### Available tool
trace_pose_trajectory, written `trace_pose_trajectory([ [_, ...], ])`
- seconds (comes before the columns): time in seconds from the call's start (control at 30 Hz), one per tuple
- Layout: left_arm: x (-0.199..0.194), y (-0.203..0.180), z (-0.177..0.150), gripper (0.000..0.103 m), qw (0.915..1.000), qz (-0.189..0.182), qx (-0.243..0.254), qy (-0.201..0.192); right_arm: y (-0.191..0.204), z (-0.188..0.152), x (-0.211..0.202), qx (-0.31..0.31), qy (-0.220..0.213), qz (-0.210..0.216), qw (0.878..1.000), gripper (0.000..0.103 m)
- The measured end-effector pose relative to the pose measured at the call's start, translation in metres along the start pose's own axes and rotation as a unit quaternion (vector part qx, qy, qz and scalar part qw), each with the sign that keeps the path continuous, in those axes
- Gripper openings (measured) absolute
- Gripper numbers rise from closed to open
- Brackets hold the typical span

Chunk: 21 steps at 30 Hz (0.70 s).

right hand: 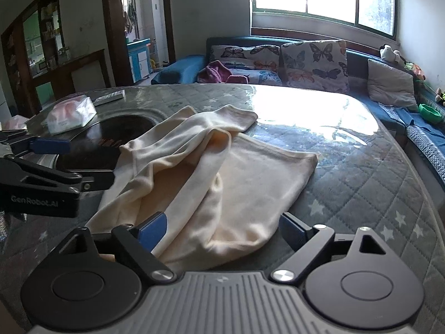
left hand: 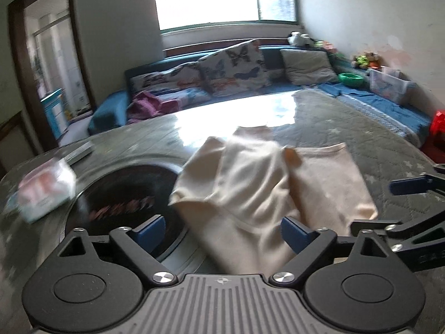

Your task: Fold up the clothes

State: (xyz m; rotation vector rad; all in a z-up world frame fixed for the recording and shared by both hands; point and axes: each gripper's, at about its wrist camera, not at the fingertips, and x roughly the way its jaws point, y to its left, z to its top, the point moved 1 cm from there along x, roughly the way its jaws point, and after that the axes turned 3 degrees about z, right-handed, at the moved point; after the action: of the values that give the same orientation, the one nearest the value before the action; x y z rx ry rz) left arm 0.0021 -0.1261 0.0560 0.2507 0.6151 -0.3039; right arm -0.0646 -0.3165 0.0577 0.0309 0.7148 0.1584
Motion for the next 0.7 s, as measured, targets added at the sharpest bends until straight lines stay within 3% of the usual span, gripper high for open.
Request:
trace_pose_trajectory([
  [0.17, 0.028, -0.021, 0.017, 0.080, 0.9985, -0.031, 0.044, -0.008, -0.019, 0.013, 0.010, 0.016, -0.004, -0.003, 1.000, 0.085],
  [0.27, 0.046, -0.029, 0.025, 0.069, 0.9971, -0.045, 0.061, -0.004, -0.033, 0.022, 0.015, 0.033, -0.007, -0.001, 0.999, 0.082],
  [0.37, 0.062, -0.034, 0.028, 0.044, 0.9955, -0.062, 0.071, 0.006, -0.040, 0.030, 0.022, 0.039, -0.007, 0.009, 0.999, 0.076],
  [0.43, 0.067, -0.033, 0.025, 0.014, 0.9951, -0.064, 0.074, 0.015, -0.040, 0.035, 0.028, 0.034, -0.006, 0.020, 0.999, 0.073],
  [0.47, 0.068, -0.032, 0.024, 0.010, 0.9951, -0.065, 0.072, 0.018, -0.040, 0.037, 0.031, 0.031, -0.006, 0.025, 0.999, 0.071],
  [0.7, 0.049, -0.003, 0.018, 0.006, 0.9982, -0.050, 0.033, 0.000, -0.035, 0.053, 0.062, 0.023, 0.005, 0.066, 0.998, 0.053],
])
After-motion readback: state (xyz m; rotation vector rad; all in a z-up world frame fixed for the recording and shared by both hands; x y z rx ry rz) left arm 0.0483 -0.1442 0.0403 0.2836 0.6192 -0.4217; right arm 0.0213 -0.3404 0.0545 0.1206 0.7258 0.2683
